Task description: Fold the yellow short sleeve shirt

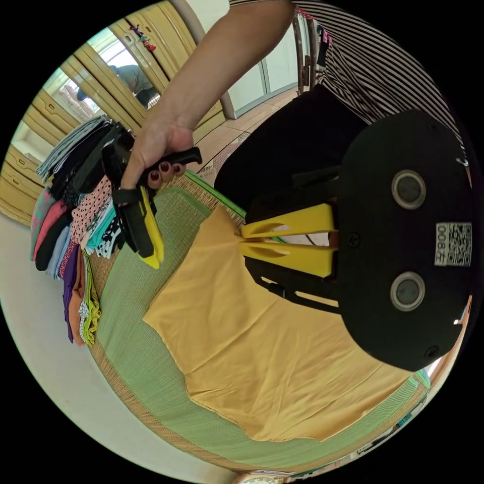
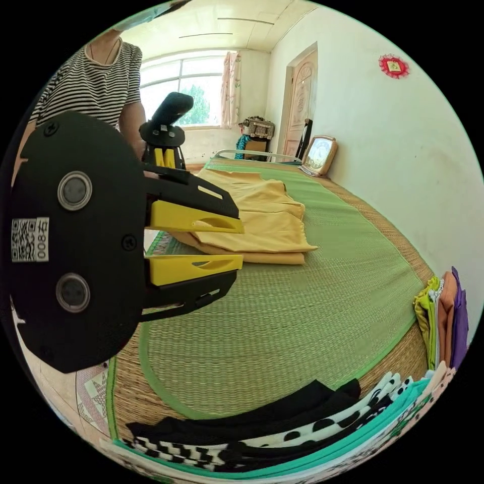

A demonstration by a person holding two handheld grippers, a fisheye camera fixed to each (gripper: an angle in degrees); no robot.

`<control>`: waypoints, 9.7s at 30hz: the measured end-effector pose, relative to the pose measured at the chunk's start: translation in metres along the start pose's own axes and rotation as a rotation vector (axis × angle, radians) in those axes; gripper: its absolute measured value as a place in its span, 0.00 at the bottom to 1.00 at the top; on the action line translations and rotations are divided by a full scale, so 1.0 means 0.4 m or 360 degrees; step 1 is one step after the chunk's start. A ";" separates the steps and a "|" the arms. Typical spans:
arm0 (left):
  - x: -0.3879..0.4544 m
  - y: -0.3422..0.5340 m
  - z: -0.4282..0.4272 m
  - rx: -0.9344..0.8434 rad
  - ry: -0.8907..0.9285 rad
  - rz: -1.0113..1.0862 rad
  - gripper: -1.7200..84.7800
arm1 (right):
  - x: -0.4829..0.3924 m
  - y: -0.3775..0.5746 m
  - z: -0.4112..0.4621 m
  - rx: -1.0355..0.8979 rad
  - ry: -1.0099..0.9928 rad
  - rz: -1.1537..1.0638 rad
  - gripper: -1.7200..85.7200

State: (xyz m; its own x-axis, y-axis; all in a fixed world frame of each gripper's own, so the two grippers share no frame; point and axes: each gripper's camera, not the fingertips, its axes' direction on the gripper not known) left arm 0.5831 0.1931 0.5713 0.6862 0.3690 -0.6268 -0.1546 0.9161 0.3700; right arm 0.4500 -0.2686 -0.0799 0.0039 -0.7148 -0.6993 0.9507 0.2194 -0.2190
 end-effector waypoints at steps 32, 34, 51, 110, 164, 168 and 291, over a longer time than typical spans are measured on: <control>-0.216 0.222 -0.351 0.0237 0.0269 -0.0173 0.03 | -0.270 -0.168 0.178 0.0069 0.0135 -0.0066 0.02; -0.250 0.266 -0.418 0.0314 0.0301 -0.0217 0.03 | -0.305 -0.162 0.171 0.0115 0.0055 -0.0092 0.02; -0.735 0.988 -1.004 0.1227 0.0639 -0.1136 0.03 | -0.884 -0.199 0.505 0.0034 -0.0295 -0.0664 0.02; -1.156 1.547 -1.557 0.0758 0.0160 -0.1596 0.04 | -1.137 0.324 1.275 -0.0842 0.0730 -0.1257 0.10; -1.113 1.708 -1.567 0.0811 0.0576 -0.1649 0.08 | -0.907 0.334 1.205 -0.0869 0.0139 -0.0876 0.04; -1.122 1.737 -1.547 0.0846 0.0632 -0.1705 0.10 | -0.882 0.337 1.233 -0.0929 0.0091 -0.0832 0.06; -1.431 0.787 -1.144 0.0743 0.0965 -0.1766 0.06 | 0.150 0.521 0.719 -0.0580 -0.1239 0.0506 0.02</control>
State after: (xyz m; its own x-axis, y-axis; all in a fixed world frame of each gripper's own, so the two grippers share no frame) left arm -0.1837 0.3420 0.7326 -0.1485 -0.4043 -0.9025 0.6105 0.6804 -0.4053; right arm 0.7375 -0.4568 0.0282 0.5823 -0.8015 -0.1363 0.7129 0.5840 -0.3883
